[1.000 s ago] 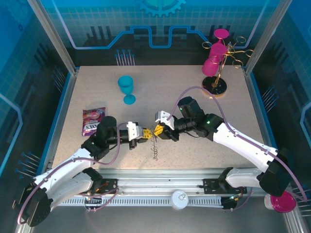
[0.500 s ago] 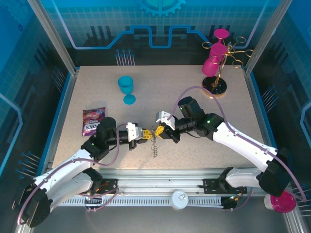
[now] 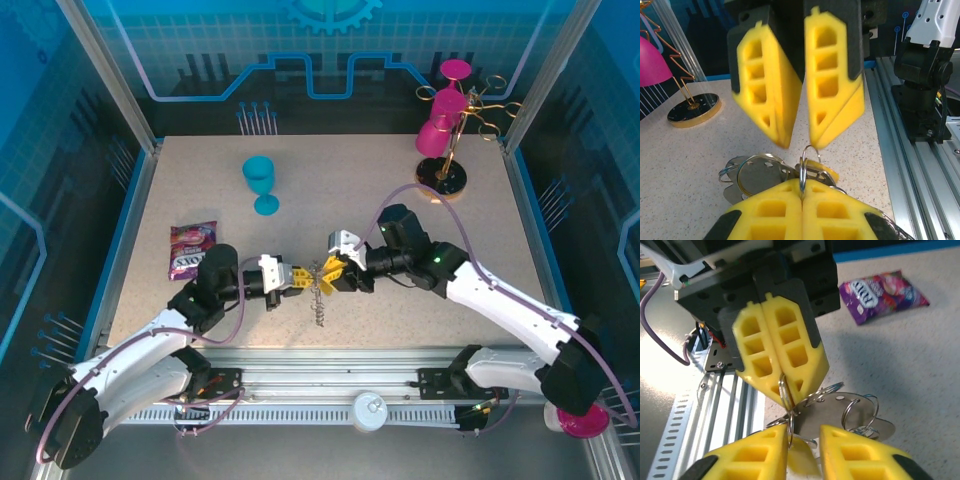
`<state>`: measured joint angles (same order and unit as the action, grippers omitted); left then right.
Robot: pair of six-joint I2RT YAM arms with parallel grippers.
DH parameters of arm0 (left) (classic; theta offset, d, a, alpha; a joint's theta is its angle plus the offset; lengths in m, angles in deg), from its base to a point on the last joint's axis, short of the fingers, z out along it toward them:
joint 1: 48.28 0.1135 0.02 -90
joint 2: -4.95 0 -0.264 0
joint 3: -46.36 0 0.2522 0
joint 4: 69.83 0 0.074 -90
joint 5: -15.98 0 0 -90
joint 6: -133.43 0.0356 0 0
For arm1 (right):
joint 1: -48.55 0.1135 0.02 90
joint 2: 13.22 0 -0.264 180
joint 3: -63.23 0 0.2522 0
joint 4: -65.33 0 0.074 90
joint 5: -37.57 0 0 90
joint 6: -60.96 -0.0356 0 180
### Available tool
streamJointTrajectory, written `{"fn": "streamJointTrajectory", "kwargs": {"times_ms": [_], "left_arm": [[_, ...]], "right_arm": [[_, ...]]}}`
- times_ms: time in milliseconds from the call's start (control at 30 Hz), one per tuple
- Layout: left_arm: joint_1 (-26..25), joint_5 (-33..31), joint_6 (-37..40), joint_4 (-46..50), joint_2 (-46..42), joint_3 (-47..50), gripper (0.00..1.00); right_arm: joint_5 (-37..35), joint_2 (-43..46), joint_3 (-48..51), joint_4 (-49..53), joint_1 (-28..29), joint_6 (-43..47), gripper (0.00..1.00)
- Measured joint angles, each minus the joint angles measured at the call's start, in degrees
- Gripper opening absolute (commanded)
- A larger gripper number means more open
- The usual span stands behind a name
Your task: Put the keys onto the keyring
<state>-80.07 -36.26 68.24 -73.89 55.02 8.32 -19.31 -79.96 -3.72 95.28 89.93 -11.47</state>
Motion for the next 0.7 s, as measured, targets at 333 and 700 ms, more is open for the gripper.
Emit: {"fn": "streamJointTrajectory", "kwargs": {"times_ms": [333, 700], "left_arm": [[0.0, 0.5, -0.5, -0.5, 0.0, 0.0, 0.0], [0.0, 0.6, -0.7, -0.5, 0.0, 0.0, 0.0]], "right_arm": [[0.8, -2.3, -0.7, -1.1, 0.3, 3.1, 0.31], [1.6, -4.9, -2.0, -1.2, 1.6, 4.2, 0.18]]}}
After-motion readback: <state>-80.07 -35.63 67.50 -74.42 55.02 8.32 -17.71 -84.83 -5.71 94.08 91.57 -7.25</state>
